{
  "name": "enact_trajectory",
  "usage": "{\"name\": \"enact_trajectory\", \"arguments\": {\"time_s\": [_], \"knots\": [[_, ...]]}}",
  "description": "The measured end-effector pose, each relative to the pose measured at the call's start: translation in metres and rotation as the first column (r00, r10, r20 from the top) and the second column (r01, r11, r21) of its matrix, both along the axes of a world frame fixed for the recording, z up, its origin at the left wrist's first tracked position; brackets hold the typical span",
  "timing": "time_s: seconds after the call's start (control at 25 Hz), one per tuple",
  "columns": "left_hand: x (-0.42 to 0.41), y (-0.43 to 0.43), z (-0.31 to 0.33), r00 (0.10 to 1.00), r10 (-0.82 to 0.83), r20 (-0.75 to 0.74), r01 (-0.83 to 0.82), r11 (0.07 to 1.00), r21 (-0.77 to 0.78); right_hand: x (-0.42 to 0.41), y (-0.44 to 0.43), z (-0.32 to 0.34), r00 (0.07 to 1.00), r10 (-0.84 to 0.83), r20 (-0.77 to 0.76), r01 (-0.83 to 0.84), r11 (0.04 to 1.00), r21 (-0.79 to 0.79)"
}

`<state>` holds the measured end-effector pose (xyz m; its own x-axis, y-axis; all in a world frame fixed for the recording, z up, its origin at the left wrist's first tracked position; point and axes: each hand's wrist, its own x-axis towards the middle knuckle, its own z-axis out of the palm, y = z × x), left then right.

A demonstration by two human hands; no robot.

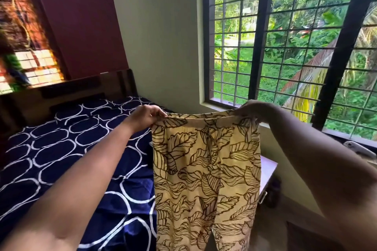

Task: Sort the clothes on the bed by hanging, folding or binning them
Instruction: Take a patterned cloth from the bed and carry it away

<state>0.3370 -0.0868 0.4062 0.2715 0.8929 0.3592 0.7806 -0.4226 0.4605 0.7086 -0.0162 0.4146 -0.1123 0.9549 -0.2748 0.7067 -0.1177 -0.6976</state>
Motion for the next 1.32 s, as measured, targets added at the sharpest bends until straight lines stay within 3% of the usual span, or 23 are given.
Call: {"name": "enact_trajectory", "arguments": {"time_s": [0.16, 0.32, 0.48, 0.52, 0.64, 0.72, 0.84, 0.96, 1.08, 1.16, 1.24, 1.32], "knots": [[-0.018, 0.002, -0.004, 0.979, 0.040, -0.200, -0.052, 0.997, -0.054, 0.003, 0.004, 0.004, 0.999, -0.019, -0.038, 0.022, 0.997, 0.080], [-0.025, 0.002, -0.009, 0.983, 0.108, -0.149, -0.121, 0.989, -0.084, -0.001, 0.003, 0.005, 0.990, 0.018, -0.138, -0.002, 0.993, 0.116], [-0.036, 0.000, -0.013, 0.979, 0.135, 0.156, -0.113, 0.984, -0.139, -0.003, -0.006, 0.008, 0.841, 0.151, -0.520, -0.198, 0.980, -0.035], [-0.040, -0.001, -0.014, 0.980, 0.130, 0.153, -0.112, 0.986, -0.122, -0.002, -0.010, 0.009, 0.799, 0.172, -0.576, -0.242, 0.969, -0.045], [-0.045, -0.008, -0.014, 0.983, 0.172, -0.069, -0.173, 0.985, -0.022, -0.002, -0.014, 0.012, 0.692, 0.228, -0.685, -0.328, 0.945, -0.017], [-0.043, -0.010, -0.015, 0.980, 0.198, -0.012, -0.197, 0.980, 0.017, -0.002, -0.017, 0.016, 0.656, 0.242, -0.714, -0.353, 0.936, -0.007], [-0.039, -0.007, -0.012, 0.936, 0.249, 0.248, -0.268, 0.962, 0.048, -0.012, -0.024, 0.021, 0.761, 0.216, -0.611, -0.287, 0.958, -0.019], [-0.048, -0.002, -0.010, 0.865, 0.309, 0.396, -0.350, 0.936, 0.032, -0.021, -0.031, 0.021, 0.903, 0.283, -0.323, -0.313, 0.949, -0.045], [-0.060, 0.000, -0.016, 0.819, 0.303, 0.487, -0.337, 0.941, -0.018, -0.026, -0.039, 0.019, 0.913, 0.406, -0.038, -0.406, 0.913, -0.022], [-0.057, -0.005, -0.016, 0.793, 0.261, 0.550, -0.269, 0.961, -0.069, -0.033, -0.047, 0.019, 0.920, 0.391, -0.012, -0.386, 0.913, 0.129], [-0.051, -0.011, -0.014, 0.750, 0.231, 0.620, -0.154, 0.972, -0.176, -0.033, -0.046, 0.016, 0.904, 0.346, -0.252, -0.290, 0.928, 0.232], [-0.048, -0.016, -0.011, 0.703, 0.270, 0.658, -0.053, 0.942, -0.330, -0.026, -0.046, 0.014, 0.738, 0.325, -0.591, -0.269, 0.945, 0.185]]}}
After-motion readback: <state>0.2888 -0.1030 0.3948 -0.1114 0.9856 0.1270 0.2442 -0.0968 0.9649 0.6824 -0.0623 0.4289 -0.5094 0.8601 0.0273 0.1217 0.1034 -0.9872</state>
